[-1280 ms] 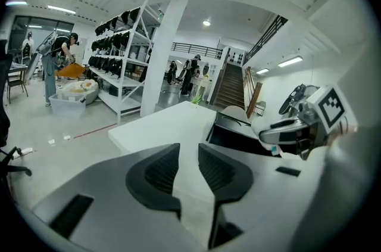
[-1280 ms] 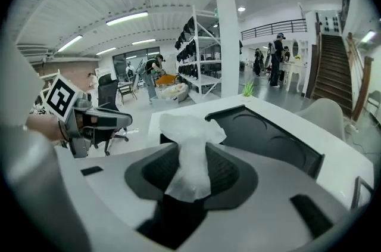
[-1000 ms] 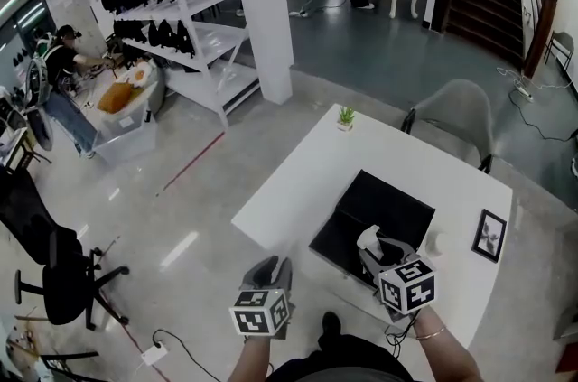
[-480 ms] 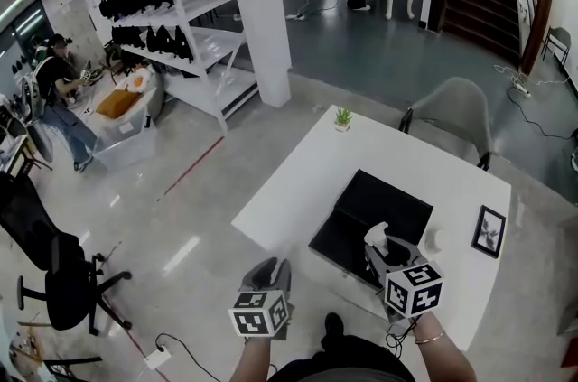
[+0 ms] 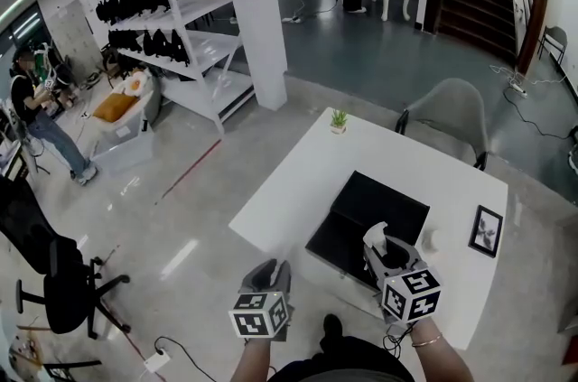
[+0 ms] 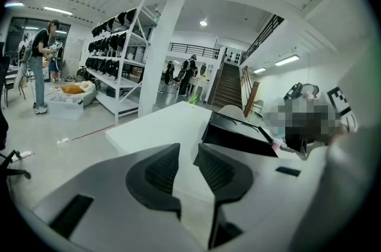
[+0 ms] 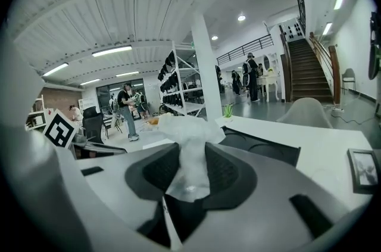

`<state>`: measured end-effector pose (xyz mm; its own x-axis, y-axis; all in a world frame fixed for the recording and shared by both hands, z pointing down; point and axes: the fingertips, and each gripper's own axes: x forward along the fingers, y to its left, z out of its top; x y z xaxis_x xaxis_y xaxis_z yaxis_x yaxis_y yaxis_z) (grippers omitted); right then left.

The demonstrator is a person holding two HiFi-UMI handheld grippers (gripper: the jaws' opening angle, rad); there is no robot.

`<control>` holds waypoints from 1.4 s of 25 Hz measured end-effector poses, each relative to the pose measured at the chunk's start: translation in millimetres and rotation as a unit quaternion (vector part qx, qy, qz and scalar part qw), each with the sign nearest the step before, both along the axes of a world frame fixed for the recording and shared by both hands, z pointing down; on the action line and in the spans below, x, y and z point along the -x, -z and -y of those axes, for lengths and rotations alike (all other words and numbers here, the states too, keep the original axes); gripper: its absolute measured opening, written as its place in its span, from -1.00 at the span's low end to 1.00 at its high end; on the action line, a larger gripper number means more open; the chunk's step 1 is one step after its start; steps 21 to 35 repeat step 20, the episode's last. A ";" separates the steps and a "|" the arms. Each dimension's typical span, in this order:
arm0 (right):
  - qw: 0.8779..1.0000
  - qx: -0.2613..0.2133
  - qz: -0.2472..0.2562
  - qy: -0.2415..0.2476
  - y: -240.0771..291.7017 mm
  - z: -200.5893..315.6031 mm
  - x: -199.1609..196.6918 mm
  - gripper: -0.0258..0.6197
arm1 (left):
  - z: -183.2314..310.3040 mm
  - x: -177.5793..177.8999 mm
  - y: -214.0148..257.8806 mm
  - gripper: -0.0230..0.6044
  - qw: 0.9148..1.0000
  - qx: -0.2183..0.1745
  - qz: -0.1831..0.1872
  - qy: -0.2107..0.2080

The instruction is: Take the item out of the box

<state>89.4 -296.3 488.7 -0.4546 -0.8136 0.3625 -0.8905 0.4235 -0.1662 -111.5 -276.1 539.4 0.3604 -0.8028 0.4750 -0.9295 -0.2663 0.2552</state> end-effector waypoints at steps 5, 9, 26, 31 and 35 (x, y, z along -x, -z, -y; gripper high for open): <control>1.000 -0.005 0.008 -0.008 2.3 -0.5 -2.9 -0.51 | 0.0 -4.8 -0.1 -0.67 1.000 0.001 0.000 -0.003; 1.000 -0.008 0.012 -0.008 4.7 -0.3 -4.5 -0.51 | -0.6 -8.0 0.1 -0.67 1.000 0.001 0.000 -0.004; 1.000 -0.016 0.004 -0.003 3.7 0.4 -3.0 -0.51 | -2.5 -7.4 -2.4 -0.67 1.000 0.001 0.002 0.002; 1.000 -0.016 0.004 -0.003 3.7 0.4 -3.0 -0.51 | -2.5 -7.4 -2.4 -0.67 1.000 0.001 0.002 0.002; 1.000 -0.016 0.004 -0.003 3.7 0.4 -3.0 -0.51 | -2.5 -7.4 -2.4 -0.67 1.000 0.001 0.002 0.002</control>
